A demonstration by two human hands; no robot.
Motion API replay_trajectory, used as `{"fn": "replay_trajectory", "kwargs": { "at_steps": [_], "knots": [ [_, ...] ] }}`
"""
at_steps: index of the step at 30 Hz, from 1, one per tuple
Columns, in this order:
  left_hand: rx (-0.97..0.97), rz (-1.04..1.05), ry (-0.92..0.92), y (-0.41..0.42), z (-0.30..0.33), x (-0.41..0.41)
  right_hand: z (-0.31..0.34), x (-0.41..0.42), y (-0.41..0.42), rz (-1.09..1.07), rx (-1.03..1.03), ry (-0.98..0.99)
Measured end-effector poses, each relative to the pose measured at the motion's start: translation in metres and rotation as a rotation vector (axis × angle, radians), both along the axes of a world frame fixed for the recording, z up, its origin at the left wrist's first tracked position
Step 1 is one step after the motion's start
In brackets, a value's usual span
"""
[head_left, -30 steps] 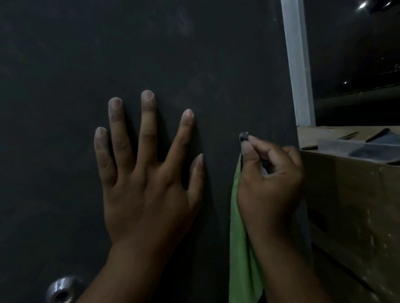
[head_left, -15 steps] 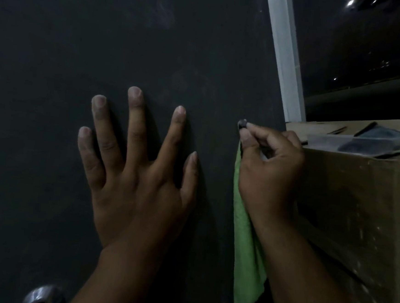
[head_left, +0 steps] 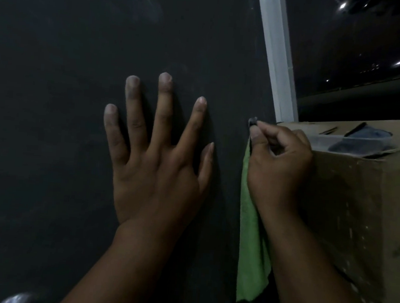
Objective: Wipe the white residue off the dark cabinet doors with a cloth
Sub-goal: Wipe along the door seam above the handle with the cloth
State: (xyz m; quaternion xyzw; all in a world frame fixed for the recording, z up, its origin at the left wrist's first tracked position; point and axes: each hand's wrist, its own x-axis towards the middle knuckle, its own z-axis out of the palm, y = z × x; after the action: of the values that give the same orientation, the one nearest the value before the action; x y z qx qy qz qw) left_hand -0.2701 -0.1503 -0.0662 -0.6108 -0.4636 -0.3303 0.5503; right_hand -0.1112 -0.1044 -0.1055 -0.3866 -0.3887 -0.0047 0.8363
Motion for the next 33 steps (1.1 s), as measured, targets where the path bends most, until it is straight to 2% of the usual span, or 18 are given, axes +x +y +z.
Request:
{"fn": "replay_trajectory", "kwargs": {
  "at_steps": [4,7,12,15,19,22,28,30,33],
  "knots": [
    [0.006,-0.003,-0.004,0.004,-0.003,0.007,-0.039,-0.012,-0.012,-0.040,0.015,-0.169],
    [0.004,-0.005,0.003,0.005,-0.002,0.007,-0.055,-0.003,-0.009,-0.031,0.018,-0.124],
    [-0.006,-0.011,-0.003,0.003,-0.002,0.008,-0.011,0.012,0.003,0.049,-0.001,0.017],
    [-0.010,-0.022,-0.005,0.005,-0.001,0.012,0.007,0.006,0.002,0.046,0.009,-0.031],
    [0.003,-0.032,-0.008,0.008,0.001,0.015,-0.023,-0.016,-0.014,0.064,0.042,-0.184],
    [0.010,-0.030,-0.010,0.009,0.002,0.017,-0.028,-0.014,-0.013,0.073,0.061,-0.145],
    [0.001,-0.034,-0.020,0.010,0.002,0.018,0.028,0.017,0.011,-0.054,0.043,-0.091],
    [-0.002,-0.043,-0.024,0.010,0.001,0.018,0.019,0.023,0.011,-0.076,0.031,-0.101],
    [-0.002,-0.044,-0.022,0.010,0.000,0.019,-0.030,0.022,0.007,-0.039,-0.059,-0.035]
  ]
}}
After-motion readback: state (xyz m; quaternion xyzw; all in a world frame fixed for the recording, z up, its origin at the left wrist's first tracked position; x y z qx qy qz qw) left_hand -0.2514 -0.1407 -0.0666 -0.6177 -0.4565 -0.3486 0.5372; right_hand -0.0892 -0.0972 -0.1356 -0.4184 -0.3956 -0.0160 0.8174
